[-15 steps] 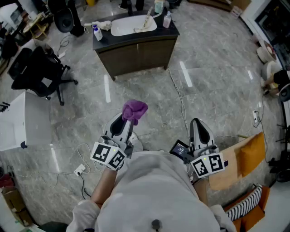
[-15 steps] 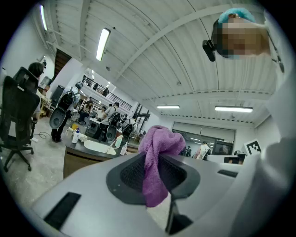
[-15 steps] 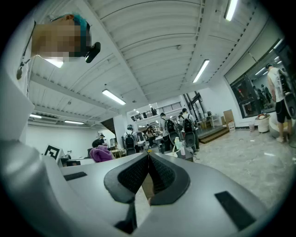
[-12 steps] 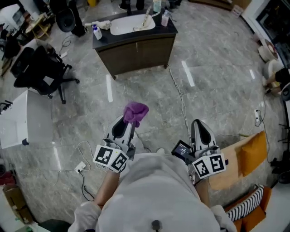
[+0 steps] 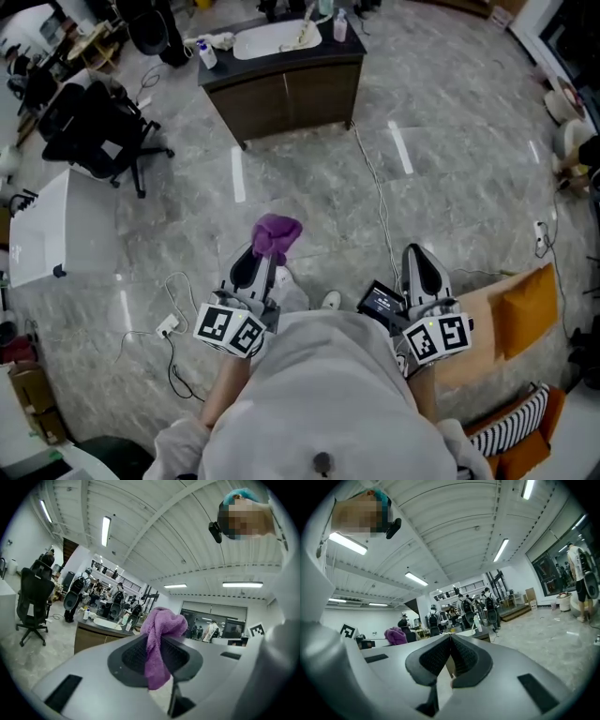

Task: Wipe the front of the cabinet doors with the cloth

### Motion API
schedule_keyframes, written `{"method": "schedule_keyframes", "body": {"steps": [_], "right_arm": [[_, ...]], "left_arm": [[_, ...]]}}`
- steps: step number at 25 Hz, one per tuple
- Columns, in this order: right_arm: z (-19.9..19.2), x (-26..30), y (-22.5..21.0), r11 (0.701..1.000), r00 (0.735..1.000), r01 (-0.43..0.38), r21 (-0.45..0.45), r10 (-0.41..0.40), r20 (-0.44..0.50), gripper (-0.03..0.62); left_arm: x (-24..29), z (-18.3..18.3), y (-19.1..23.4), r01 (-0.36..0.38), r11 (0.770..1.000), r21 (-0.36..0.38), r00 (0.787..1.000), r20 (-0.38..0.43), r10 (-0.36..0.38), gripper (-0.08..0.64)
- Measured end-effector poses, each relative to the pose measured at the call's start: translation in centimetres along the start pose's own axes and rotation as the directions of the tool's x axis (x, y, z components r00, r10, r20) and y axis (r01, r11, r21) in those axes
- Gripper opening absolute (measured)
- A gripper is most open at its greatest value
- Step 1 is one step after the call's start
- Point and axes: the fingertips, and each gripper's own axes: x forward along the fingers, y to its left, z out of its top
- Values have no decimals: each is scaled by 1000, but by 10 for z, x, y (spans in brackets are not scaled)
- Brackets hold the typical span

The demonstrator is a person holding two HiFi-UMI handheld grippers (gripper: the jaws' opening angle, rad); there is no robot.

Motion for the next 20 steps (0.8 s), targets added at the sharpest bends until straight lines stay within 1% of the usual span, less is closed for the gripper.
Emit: {"method": "schedule_keyframes", "body": {"steps": [4,7,10,16,20], "right_arm": [[2,-9,2,1000,1000,-8,3,8,18,28],[0,-12,3,1000,1000,-23,2,23,11,28],[-1,-10,3,999,1000,-31,6,31,5,28],[-9,2,-4,1000,1000,-16,10,16,-16,28],[-3,27,-7,1000,1000,4,-2,-4,-17,28]], "left_arm": [[-5,3,-9,3,1000,16,1000,9,-3,71],[-7,8,-17,3,999,40,1000,26,-5,71],[-10,10,-17,-12,999,43,999,32,10,71],[-5,-2,3,-30,999,23,1000,3,30,71],[23,4,23,-6,1000,15,1000,-1,6,71]]}}
